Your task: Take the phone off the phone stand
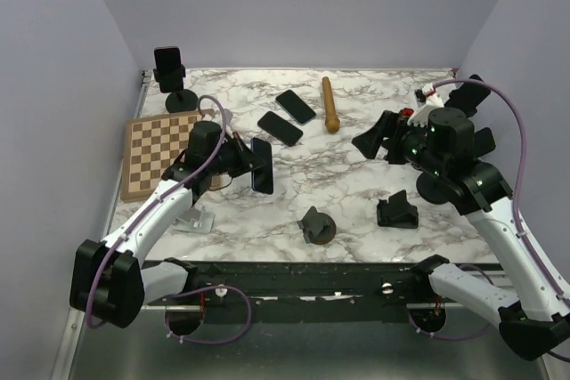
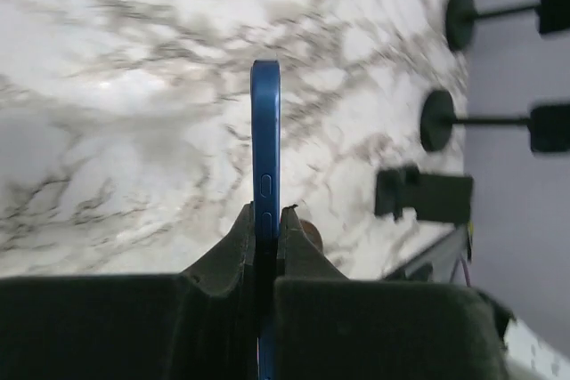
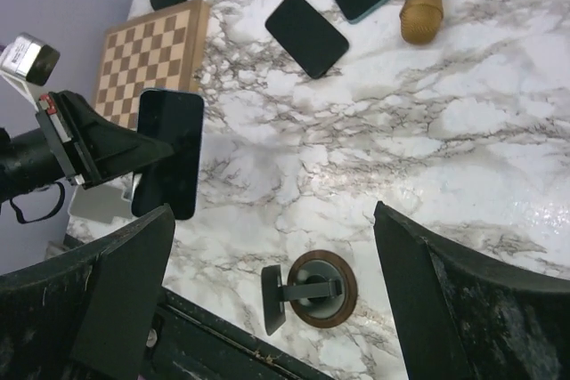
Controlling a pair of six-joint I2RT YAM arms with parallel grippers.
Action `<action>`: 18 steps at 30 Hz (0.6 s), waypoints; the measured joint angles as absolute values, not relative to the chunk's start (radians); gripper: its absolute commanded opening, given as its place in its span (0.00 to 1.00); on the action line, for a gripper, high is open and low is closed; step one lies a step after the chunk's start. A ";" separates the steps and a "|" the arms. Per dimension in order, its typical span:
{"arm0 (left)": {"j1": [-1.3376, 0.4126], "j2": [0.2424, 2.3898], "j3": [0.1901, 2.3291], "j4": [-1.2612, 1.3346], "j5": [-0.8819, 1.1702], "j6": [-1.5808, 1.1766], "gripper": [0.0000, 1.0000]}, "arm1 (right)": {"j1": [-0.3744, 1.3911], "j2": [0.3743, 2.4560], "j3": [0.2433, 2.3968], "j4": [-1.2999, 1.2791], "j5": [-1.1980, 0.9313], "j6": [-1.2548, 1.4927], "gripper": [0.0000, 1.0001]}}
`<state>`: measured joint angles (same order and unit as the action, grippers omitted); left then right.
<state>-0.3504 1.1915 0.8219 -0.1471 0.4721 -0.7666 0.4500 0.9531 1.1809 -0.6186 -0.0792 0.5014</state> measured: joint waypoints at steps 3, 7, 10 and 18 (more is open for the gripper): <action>-0.356 1.169 0.760 -0.168 0.239 -0.895 0.00 | 0.450 0.966 1.149 -0.614 -0.073 0.525 0.99; -0.362 1.217 0.789 -0.166 0.004 -1.039 0.00 | 0.450 0.992 1.107 -0.604 -0.090 0.554 0.99; -0.361 1.316 0.841 -0.146 -0.116 -1.147 0.00 | 0.450 0.984 1.091 -0.604 -0.107 0.576 0.99; -0.365 1.588 0.865 0.009 -0.229 -1.304 0.08 | 0.450 0.886 1.091 -0.613 -0.115 0.587 0.99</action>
<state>-0.3653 1.5883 0.8650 0.0093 -0.2287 -1.3045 0.4500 0.8856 1.0908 -0.6128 -0.1154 0.5873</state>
